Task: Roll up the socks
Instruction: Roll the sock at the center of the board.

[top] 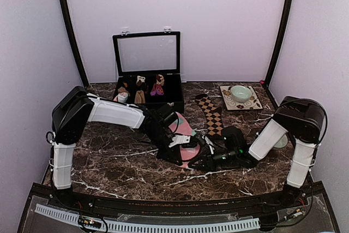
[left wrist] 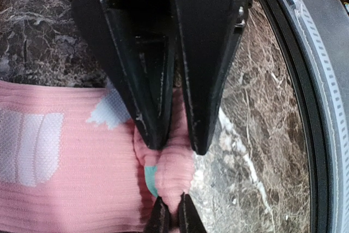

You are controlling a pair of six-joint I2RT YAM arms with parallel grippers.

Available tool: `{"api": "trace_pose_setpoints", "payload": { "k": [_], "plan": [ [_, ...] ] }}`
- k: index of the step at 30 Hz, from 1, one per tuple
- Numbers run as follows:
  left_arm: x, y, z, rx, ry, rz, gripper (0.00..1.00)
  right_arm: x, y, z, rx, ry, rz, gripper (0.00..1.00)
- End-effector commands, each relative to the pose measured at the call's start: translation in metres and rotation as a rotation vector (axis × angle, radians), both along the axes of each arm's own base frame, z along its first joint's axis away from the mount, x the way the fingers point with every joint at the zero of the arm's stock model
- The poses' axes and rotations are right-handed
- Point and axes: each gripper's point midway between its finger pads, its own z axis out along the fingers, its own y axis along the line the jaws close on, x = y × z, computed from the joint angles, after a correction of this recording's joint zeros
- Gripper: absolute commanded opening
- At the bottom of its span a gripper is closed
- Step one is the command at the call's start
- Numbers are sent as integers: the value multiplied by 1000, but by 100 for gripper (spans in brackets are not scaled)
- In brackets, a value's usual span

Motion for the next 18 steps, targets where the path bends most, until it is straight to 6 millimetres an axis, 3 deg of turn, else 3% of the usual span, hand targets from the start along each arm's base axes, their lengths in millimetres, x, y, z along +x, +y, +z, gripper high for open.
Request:
{"api": "trace_pose_setpoints", "payload": {
  "k": [1, 7, 12, 18],
  "plan": [
    [-2, 7, -21, 124, 83, 68, 0, -11, -32, -29, -108, 51, -96, 27],
    [-5, 14, -41, 269, 276, 136, 0, -6, -40, -9, -81, -96, -123, 33],
    [0, 19, -45, 309, 366, 185, 0, -4, -49, 6, -102, -246, -158, 36],
    [2, 26, -47, 356, 419, 221, 0, -14, -39, 39, -128, -556, -97, 37]
  ]
}}
